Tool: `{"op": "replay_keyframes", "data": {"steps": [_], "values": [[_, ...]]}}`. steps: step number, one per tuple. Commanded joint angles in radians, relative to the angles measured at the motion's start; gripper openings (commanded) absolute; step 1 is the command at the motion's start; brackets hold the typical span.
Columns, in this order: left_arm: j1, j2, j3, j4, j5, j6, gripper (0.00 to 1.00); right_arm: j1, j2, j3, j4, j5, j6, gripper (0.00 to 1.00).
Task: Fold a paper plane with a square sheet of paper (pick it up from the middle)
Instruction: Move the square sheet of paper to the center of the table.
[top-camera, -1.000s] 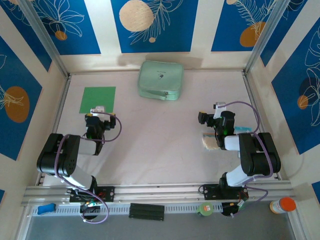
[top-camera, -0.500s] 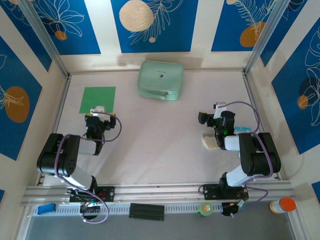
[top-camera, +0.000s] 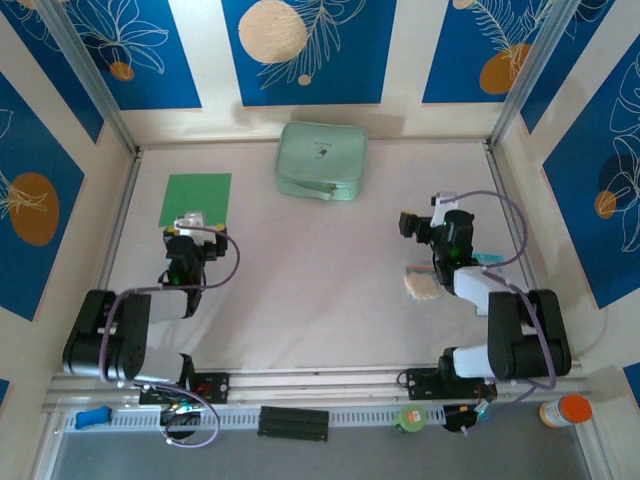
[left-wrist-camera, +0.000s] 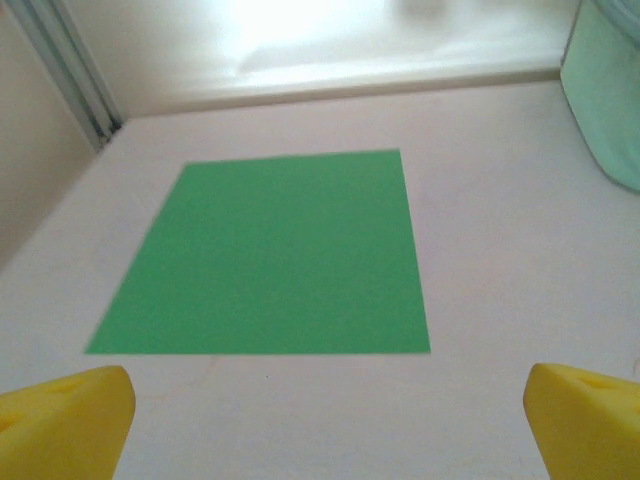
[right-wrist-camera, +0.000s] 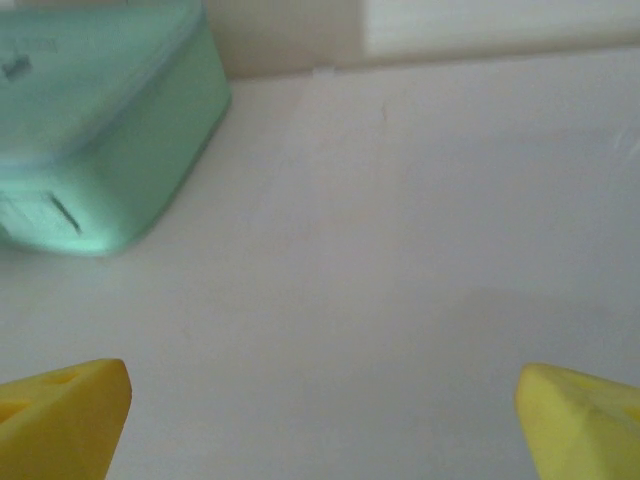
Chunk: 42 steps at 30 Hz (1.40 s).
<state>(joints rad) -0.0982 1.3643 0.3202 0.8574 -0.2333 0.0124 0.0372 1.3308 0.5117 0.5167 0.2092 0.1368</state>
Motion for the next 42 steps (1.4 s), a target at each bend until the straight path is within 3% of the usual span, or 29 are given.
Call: {"op": "replay_keyframes", "data": {"steps": [1, 4, 8, 14, 22, 32, 42], "values": [[0.006, -0.104, 0.087, -0.197, -0.06, -0.052, 0.99, 0.014, -0.072, 0.098, -0.241, 0.059, 0.107, 0.99], [0.008, -0.17, 0.186, -0.38, -0.078, -0.198, 0.99, 0.007, -0.086, 0.24, -0.521, 0.082, 0.283, 0.99], [0.011, -0.184, 0.33, -0.597, -0.037, -0.367, 0.99, -0.008, -0.049, 0.367, -0.68, -0.06, 0.367, 0.99], [0.033, -0.096, 0.402, -0.573, 0.108, -0.562, 0.99, -0.023, 0.05, 0.497, -0.803, -0.213, 0.442, 0.99], [0.067, 0.199, 0.675, -0.817, 0.219, -0.599, 0.99, -0.036, 0.098, 0.487, -0.767, -0.316, 0.542, 0.99], [0.155, 0.579, 1.039, -1.038, 0.364, -0.653, 0.99, -0.035, 0.118, 0.47, -0.741, -0.353, 0.57, 0.99], [0.158, 0.727, 1.153, -1.164, 0.409, -0.616, 1.0, -0.035, 0.124, 0.462, -0.745, -0.355, 0.58, 0.99]]}}
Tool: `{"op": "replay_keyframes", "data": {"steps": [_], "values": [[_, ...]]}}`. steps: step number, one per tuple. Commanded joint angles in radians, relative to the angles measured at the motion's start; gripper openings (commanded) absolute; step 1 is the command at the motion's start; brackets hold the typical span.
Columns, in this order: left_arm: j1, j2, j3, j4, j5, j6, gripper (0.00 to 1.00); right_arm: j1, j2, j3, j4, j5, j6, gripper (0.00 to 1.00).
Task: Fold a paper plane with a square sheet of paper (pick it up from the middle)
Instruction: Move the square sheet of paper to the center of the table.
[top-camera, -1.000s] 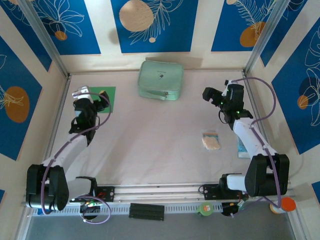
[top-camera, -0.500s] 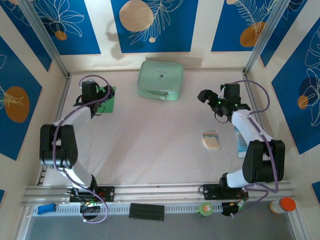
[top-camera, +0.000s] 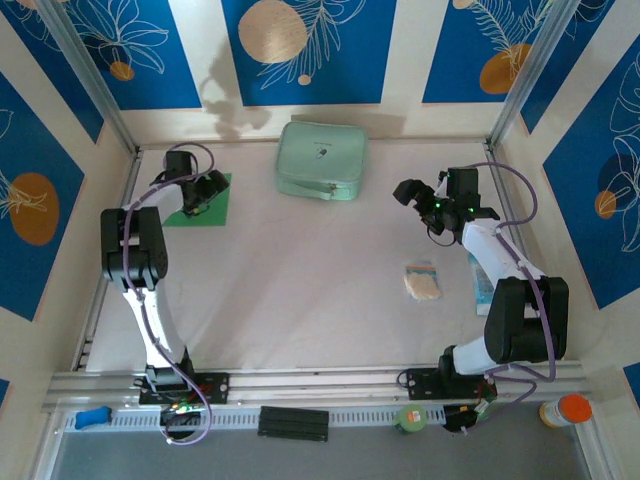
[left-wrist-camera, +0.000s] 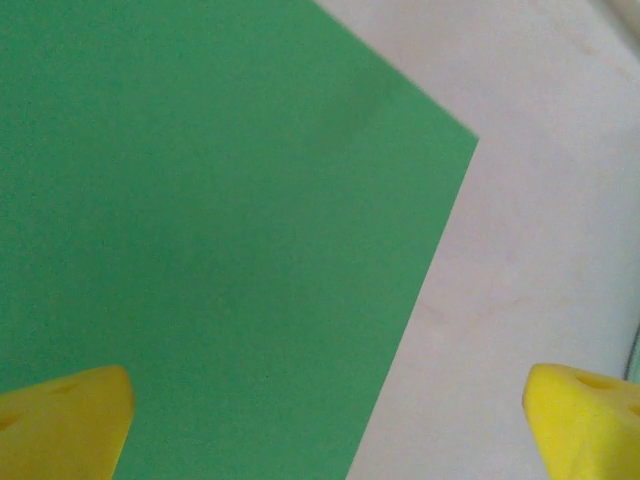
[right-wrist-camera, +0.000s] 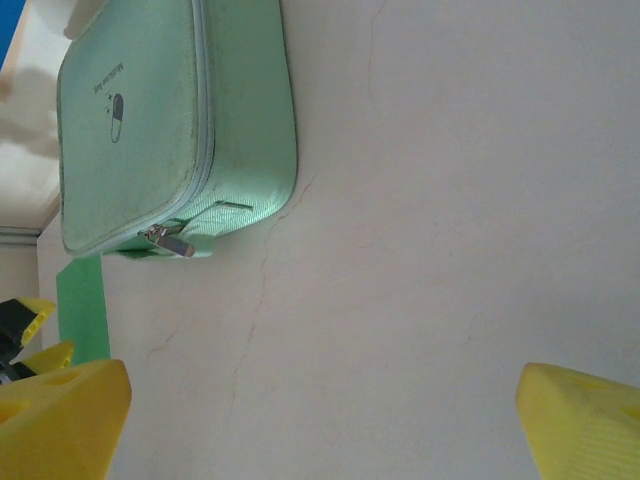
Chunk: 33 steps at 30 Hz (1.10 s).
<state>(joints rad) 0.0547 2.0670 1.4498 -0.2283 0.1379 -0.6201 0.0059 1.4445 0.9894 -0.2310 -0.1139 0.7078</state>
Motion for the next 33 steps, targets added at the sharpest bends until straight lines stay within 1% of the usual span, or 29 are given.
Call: {"op": "replay_keyframes", "data": {"steps": [1, 8, 13, 15, 18, 20, 23, 26, 28, 33], "values": [[0.004, 0.03, 0.024, -0.087, 0.043, 0.018, 1.0, -0.005, 0.011, -0.016, 0.004, -0.035, 0.006, 0.99], [-0.005, 0.04, 0.0, -0.16, 0.089, 0.048, 1.0, -0.003, 0.026, -0.013, -0.002, -0.043, 0.004, 0.99], [-0.034, 0.005, -0.089, -0.209, 0.121, 0.06, 1.0, 0.007, 0.04, -0.006, -0.004, -0.039, 0.007, 1.0], [-0.061, -0.019, -0.138, -0.214, 0.134, 0.06, 1.0, 0.016, 0.046, -0.008, -0.003, -0.036, 0.006, 1.0], [-0.129, -0.069, -0.21, -0.222, 0.132, 0.036, 1.0, 0.031, 0.054, -0.008, -0.007, -0.033, 0.007, 1.0], [-0.18, -0.107, -0.251, -0.241, 0.112, 0.001, 1.0, 0.045, 0.061, -0.008, -0.012, -0.032, 0.007, 0.99], [-0.261, -0.179, -0.326, -0.249, 0.064, -0.096, 1.0, 0.075, 0.062, -0.013, -0.015, -0.023, 0.008, 0.99], [-0.367, -0.247, -0.43, -0.173, 0.06, -0.263, 1.0, 0.113, 0.072, -0.022, -0.014, -0.007, 0.014, 0.99], [-0.468, -0.273, -0.486, -0.093, 0.07, -0.383, 1.0, 0.145, 0.084, -0.026, -0.024, 0.002, 0.022, 0.97], [-0.683, -0.264, -0.487, 0.022, 0.069, -0.627, 1.0, 0.234, 0.083, -0.092, 0.001, 0.011, 0.095, 0.96]]}}
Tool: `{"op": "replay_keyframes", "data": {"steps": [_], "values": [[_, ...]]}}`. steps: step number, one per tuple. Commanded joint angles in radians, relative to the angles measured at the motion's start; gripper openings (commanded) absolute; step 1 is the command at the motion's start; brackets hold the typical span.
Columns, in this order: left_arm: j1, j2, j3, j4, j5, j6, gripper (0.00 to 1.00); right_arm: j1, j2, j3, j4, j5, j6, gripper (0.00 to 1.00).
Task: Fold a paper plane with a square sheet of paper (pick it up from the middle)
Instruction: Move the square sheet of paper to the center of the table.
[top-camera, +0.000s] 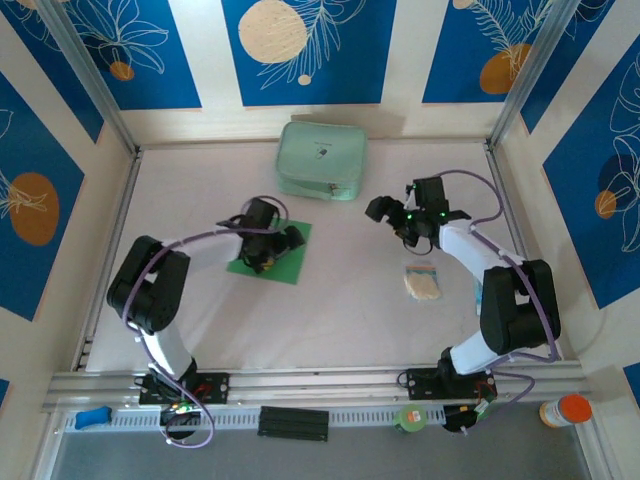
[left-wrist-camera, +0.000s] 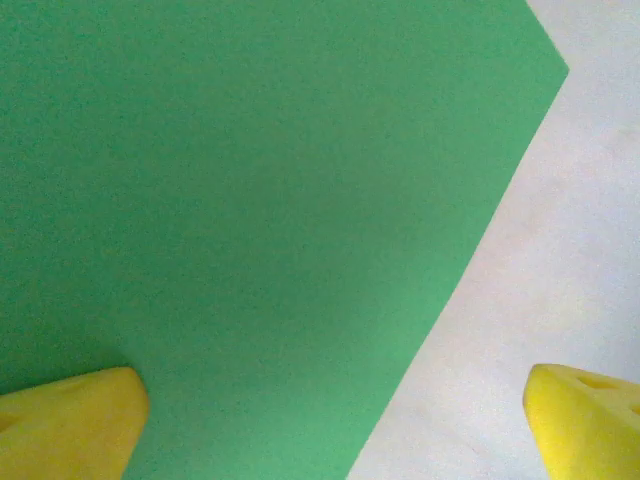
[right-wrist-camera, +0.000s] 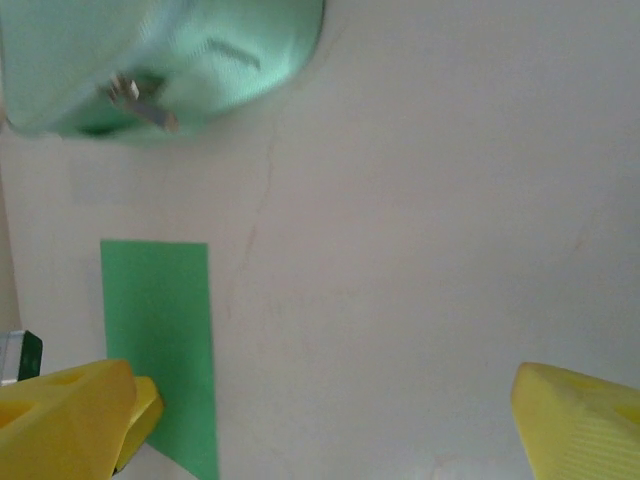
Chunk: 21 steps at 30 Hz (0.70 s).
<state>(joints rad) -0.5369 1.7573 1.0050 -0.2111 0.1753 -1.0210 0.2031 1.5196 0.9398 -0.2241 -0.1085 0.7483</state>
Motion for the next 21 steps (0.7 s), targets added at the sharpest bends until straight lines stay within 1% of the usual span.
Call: {"op": "replay_keyframes", "data": {"steps": [1, 3, 5, 6, 9, 11, 12, 14, 15, 17, 19, 21], "values": [[-0.121, 0.055, -0.038, 0.029, 0.038, -0.269, 1.0, 0.05, 0.008, -0.052, -0.003, 0.001, 0.067, 0.95], [-0.157, 0.066, -0.025, 0.069, 0.052, -0.323, 1.0, 0.082, 0.014, -0.058, 0.0, -0.012, 0.09, 0.93], [-0.166, 0.06, -0.015, 0.089, 0.062, -0.337, 1.0, 0.115, 0.022, -0.058, 0.002, -0.032, 0.108, 0.91], [-0.165, 0.049, -0.011, 0.091, 0.065, -0.332, 1.0, 0.136, 0.028, -0.056, 0.001, -0.04, 0.115, 0.88], [-0.145, -0.011, -0.008, 0.072, 0.055, -0.292, 0.99, 0.189, 0.054, -0.04, -0.023, -0.029, 0.151, 0.76], [-0.122, -0.047, -0.008, 0.053, 0.058, -0.237, 0.99, 0.211, 0.077, -0.04, -0.017, -0.033, 0.188, 0.67], [-0.11, -0.061, -0.003, 0.04, 0.055, -0.181, 0.99, 0.222, 0.09, -0.041, -0.007, -0.036, 0.207, 0.63], [-0.089, -0.074, 0.018, -0.043, 0.025, -0.09, 1.0, 0.24, 0.123, -0.033, 0.014, -0.043, 0.226, 0.56], [-0.08, -0.072, 0.032, -0.066, 0.021, -0.03, 1.0, 0.25, 0.143, -0.02, 0.016, -0.047, 0.23, 0.52], [-0.062, -0.061, 0.059, -0.132, 0.006, 0.042, 0.98, 0.262, 0.188, 0.013, 0.013, -0.058, 0.23, 0.43], [-0.054, -0.044, 0.079, -0.144, 0.007, 0.111, 0.96, 0.268, 0.226, 0.045, 0.012, -0.058, 0.23, 0.35], [-0.049, -0.015, 0.102, -0.164, 0.007, 0.156, 0.94, 0.271, 0.255, 0.072, 0.011, -0.059, 0.229, 0.3]]}}
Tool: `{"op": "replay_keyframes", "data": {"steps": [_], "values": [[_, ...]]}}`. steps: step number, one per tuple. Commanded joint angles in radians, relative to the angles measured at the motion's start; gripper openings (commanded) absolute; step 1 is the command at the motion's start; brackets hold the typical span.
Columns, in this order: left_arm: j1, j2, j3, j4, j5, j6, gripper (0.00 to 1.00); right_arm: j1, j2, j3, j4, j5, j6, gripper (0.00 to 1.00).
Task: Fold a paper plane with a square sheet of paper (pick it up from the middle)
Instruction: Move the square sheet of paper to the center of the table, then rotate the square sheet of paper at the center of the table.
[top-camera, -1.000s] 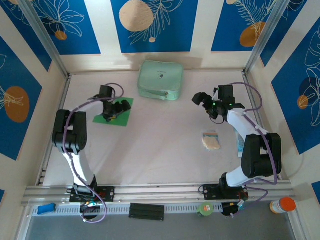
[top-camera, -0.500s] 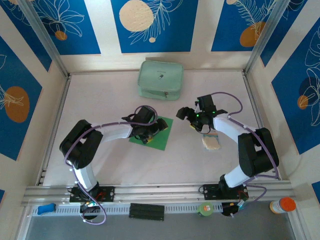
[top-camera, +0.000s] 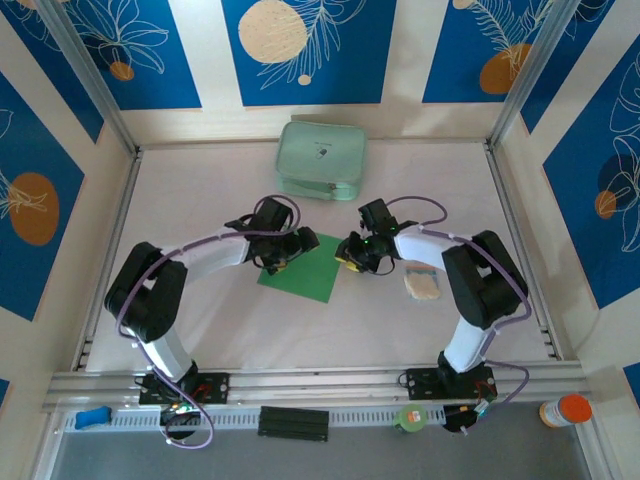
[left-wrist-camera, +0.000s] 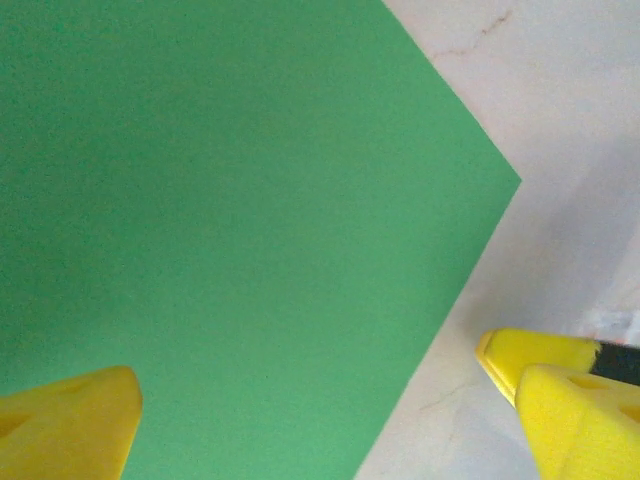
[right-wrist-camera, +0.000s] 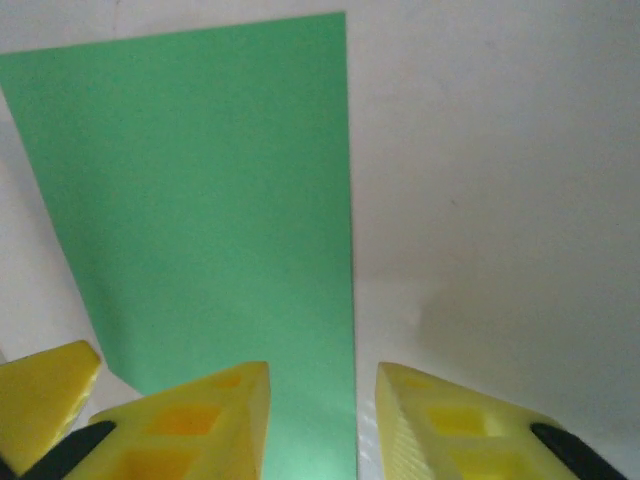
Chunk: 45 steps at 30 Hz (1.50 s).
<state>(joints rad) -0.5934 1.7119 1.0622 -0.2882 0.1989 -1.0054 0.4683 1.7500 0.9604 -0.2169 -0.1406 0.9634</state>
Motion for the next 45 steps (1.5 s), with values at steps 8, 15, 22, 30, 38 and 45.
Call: {"op": "replay_keyframes", "data": {"steps": [8, 15, 22, 30, 38, 45], "values": [[0.012, 0.103, 0.057, -0.108, 0.003, 0.133, 0.82, 0.007, 0.105, 0.134, -0.033, -0.021, -0.019, 0.24], [0.011, 0.052, -0.052, -0.076, 0.016, -0.007, 0.81, 0.006, 0.167, 0.193, -0.085, -0.003, -0.063, 0.24], [0.0, -0.031, -0.114, -0.087, 0.031, -0.117, 0.89, 0.016, 0.241, 0.27, -0.112, -0.058, -0.113, 0.27], [-0.002, -0.063, 0.004, -0.221, -0.082, 0.079, 0.99, -0.017, 0.164, 0.305, -0.079, -0.127, -0.139, 0.36], [-0.05, 0.084, 0.255, -0.494, -0.164, 0.491, 0.99, -0.087, -0.048, 0.143, -0.058, 0.033, -0.109, 0.71], [-0.069, 0.229, 0.414, -0.601, -0.208, 0.57, 1.0, -0.174, -0.14, 0.037, -0.073, 0.073, -0.147, 0.86]]}}
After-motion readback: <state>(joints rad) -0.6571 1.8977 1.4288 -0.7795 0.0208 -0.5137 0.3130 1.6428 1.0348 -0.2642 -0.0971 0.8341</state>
